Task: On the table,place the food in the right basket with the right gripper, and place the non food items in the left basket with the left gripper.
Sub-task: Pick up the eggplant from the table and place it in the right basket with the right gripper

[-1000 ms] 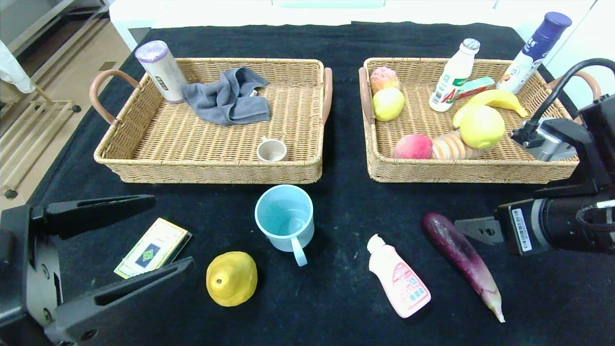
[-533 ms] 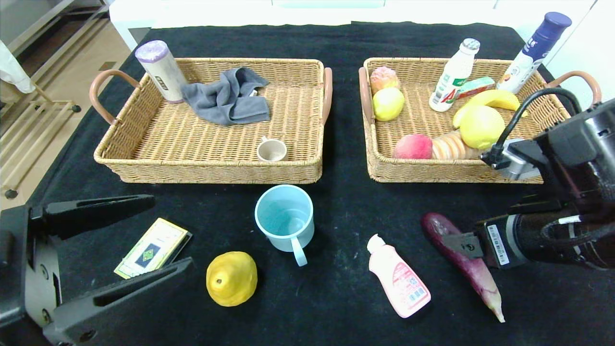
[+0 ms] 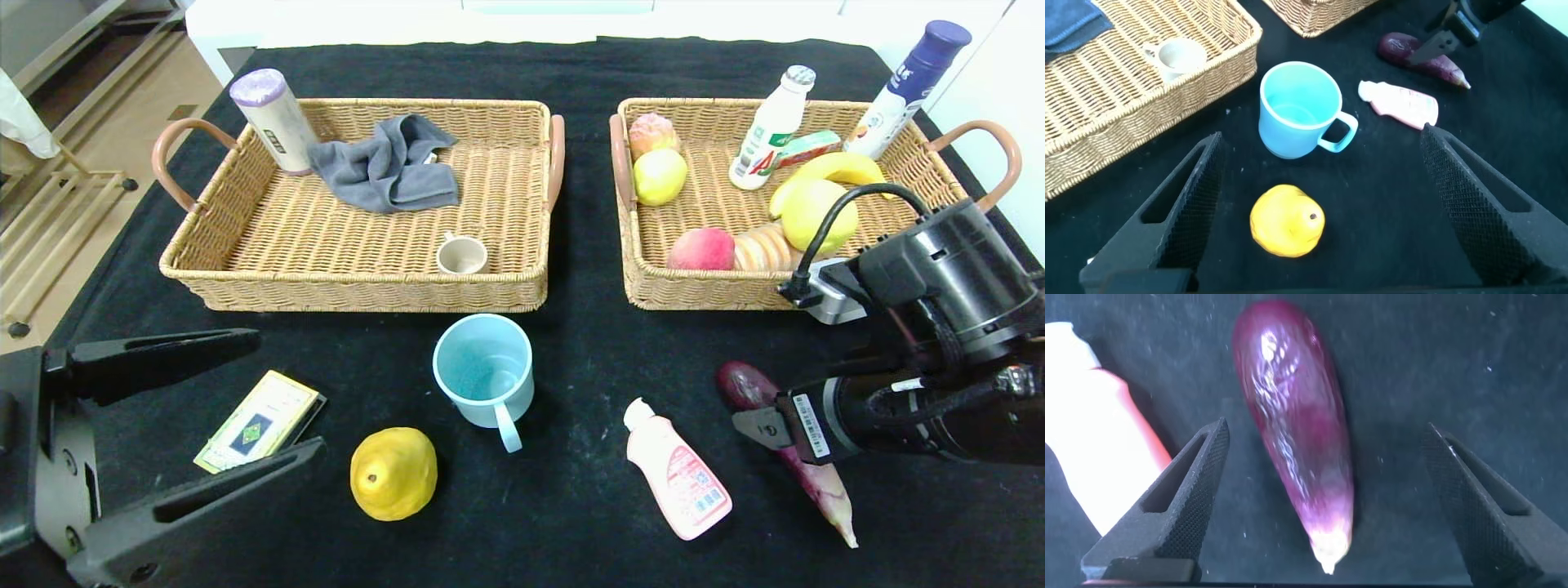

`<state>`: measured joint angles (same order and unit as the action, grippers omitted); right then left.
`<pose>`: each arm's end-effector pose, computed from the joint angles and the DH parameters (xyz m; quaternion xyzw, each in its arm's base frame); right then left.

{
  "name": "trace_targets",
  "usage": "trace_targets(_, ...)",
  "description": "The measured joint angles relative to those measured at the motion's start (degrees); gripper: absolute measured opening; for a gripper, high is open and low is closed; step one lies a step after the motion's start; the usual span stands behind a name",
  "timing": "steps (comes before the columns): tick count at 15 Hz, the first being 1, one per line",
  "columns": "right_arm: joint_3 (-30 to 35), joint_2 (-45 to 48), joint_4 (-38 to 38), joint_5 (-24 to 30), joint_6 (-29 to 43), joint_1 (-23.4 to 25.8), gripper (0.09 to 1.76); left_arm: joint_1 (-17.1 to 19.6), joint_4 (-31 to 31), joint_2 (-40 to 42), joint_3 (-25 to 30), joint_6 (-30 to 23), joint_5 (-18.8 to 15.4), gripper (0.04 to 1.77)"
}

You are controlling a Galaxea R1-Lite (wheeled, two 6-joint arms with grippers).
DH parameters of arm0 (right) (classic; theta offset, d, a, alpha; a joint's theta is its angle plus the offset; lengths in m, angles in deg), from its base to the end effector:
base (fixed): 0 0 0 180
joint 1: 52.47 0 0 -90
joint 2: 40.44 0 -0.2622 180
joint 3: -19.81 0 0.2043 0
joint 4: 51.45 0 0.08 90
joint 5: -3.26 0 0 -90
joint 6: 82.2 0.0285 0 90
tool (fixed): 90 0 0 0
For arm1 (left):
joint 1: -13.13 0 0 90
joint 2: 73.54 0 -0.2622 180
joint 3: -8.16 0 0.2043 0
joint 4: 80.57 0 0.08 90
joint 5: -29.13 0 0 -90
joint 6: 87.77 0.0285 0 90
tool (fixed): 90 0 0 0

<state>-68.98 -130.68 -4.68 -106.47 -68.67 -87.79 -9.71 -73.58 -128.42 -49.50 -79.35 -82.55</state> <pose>0.2312 0.1520 0.1774 -0.0809 0.3743 0.0803 0.9203 0.1428 -0.0716 0.2166 0.0683 0.0088 -0.3802 0.9223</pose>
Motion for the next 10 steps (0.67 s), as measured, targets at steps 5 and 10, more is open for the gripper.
trace_targets(5,-0.09,-1.79,-0.93,0.00,-0.02,0.02,1.70,0.06,-0.09,0.32,0.00,-0.05,0.00,1.72)
trace_targets(10,-0.09,-2.79,-1.54,-0.02,-0.04,0.09,1.70,0.09,-0.07,0.54,-0.04,-0.02,0.00,1.72)
